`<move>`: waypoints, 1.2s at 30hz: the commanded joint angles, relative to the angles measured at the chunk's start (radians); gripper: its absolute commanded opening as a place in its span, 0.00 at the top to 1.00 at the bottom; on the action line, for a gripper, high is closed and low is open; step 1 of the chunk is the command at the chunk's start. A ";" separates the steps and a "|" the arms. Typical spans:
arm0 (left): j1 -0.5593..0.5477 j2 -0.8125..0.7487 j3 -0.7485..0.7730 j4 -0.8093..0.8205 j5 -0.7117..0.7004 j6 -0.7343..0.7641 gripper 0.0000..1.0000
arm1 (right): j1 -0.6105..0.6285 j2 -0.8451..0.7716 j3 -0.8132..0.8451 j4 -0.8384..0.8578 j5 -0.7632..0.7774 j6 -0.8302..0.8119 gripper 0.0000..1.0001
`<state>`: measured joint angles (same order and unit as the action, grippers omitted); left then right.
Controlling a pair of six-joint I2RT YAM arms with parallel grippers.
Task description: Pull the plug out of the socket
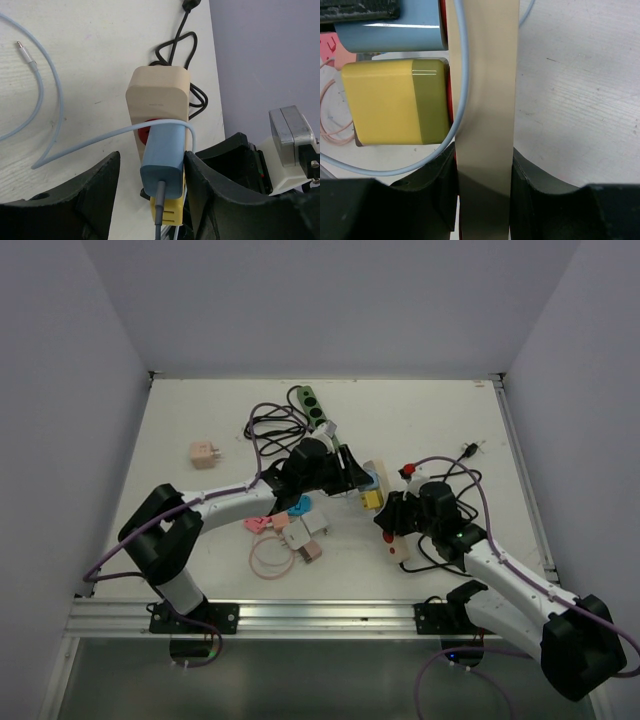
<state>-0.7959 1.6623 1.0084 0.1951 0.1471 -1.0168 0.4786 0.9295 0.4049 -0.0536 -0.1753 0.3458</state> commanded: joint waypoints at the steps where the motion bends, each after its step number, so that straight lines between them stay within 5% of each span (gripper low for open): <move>1: -0.012 0.016 0.042 0.024 0.005 -0.005 0.44 | 0.009 -0.006 0.017 0.110 -0.012 -0.014 1.00; 5: -0.016 0.025 0.050 0.040 0.006 0.001 0.52 | 0.015 0.000 0.020 0.112 -0.010 -0.016 1.00; 9: -0.016 0.005 0.038 0.043 -0.004 0.001 1.00 | 0.018 -0.003 0.020 0.089 0.041 -0.007 1.00; 19: 0.032 -0.145 -0.014 -0.065 -0.030 0.004 1.00 | 0.009 0.068 0.046 -0.080 0.394 0.110 1.00; 36: 0.115 -0.283 -0.016 -0.264 -0.070 0.000 1.00 | -0.014 0.187 0.109 -0.259 0.580 0.251 1.00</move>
<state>-0.7395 1.5047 0.9680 0.0853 0.1444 -1.0313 0.5522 1.0798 0.5282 -0.0635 -0.0990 0.4480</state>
